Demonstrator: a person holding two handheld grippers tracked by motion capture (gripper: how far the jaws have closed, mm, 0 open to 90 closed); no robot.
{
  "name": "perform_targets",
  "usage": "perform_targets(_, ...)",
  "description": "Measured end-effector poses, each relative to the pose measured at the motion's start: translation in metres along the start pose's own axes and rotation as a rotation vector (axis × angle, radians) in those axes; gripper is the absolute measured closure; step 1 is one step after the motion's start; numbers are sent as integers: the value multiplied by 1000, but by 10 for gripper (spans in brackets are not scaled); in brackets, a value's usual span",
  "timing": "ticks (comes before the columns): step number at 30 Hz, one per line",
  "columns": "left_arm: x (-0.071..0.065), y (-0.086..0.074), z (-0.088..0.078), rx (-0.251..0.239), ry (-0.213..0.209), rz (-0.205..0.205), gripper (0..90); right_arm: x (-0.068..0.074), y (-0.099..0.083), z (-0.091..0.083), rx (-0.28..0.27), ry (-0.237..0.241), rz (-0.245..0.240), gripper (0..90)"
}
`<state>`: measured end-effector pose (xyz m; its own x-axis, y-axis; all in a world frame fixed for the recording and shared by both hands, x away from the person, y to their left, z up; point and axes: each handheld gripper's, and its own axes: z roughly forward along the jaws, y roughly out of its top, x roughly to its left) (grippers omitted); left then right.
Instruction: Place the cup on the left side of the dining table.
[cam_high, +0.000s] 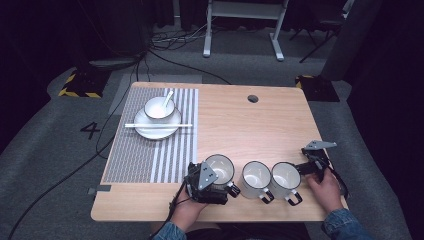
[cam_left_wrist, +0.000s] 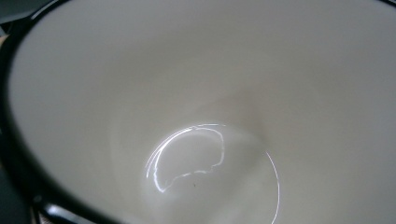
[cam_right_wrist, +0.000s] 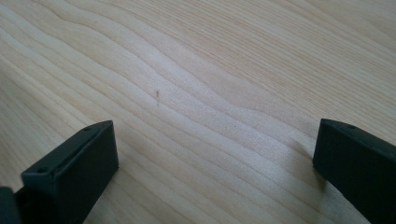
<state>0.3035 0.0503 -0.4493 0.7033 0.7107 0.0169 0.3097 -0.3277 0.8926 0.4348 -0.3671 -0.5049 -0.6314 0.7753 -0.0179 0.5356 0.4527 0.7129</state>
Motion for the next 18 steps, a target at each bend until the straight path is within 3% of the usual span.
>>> perform_targets(12,25,1,-13,4,89,-20,31,0,0,0,-1,0,3,2)
perform_targets(18,44,1,-21,10,137,-68,31,0,0,0,0,0,4,2)
